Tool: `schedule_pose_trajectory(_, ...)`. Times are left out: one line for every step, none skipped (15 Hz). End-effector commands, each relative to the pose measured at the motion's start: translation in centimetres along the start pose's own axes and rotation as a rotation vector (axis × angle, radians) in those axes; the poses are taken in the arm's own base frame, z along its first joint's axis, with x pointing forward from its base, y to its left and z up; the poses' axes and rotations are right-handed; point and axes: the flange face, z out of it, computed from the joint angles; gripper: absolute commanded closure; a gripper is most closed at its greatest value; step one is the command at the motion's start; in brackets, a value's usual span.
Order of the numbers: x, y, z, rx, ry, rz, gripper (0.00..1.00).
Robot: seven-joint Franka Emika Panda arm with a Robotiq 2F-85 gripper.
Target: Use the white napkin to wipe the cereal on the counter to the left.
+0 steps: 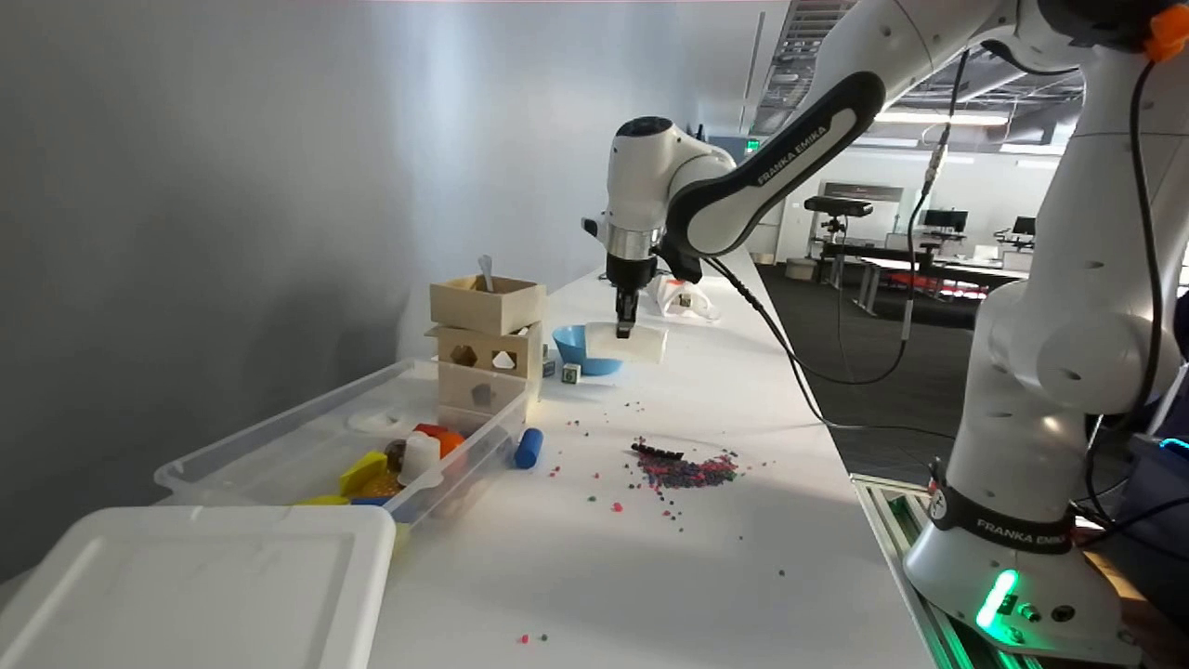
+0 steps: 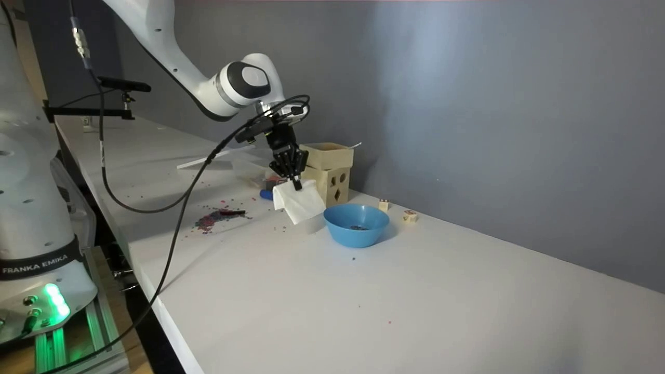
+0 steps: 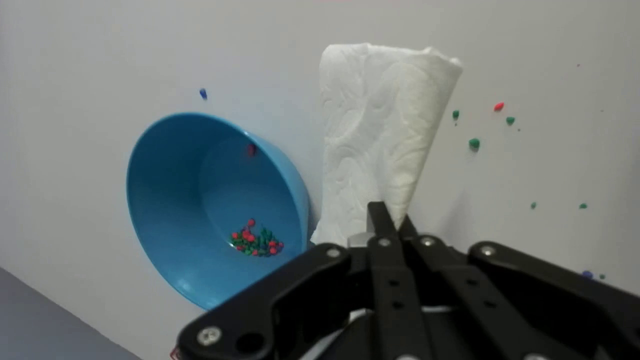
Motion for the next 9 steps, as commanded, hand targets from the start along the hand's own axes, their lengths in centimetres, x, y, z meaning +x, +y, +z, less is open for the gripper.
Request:
schedule_pose_trajectory(0.0,0.4,1.8,0.031,0.065,-0.182,1.0)
schedule_pose_trajectory(-0.3,0.5,2.5,0.024,0.074,-0.239,1.0)
schedule_pose_trajectory(-0.3,1.2,3.0,0.003,0.083,-0.292,1.0)
schedule_pose_trajectory(-0.3,2.1,3.6,-0.024,0.076,-0.306,1.0)
schedule_pose_trajectory(-0.4,2.8,4.6,-0.042,0.062,-0.331,1.0)
schedule_pose_trajectory(-0.6,3.2,5.3,-0.069,0.054,-0.358,1.0)
schedule_pose_trajectory(-0.7,3.4,6.1,-0.096,0.051,-0.375,1.0)
schedule_pose_trajectory(-0.6,3.8,6.7,-0.121,0.055,-0.375,1.0)
schedule_pose_trajectory(-0.4,4.0,7.5,-0.157,0.061,-0.376,1.0)
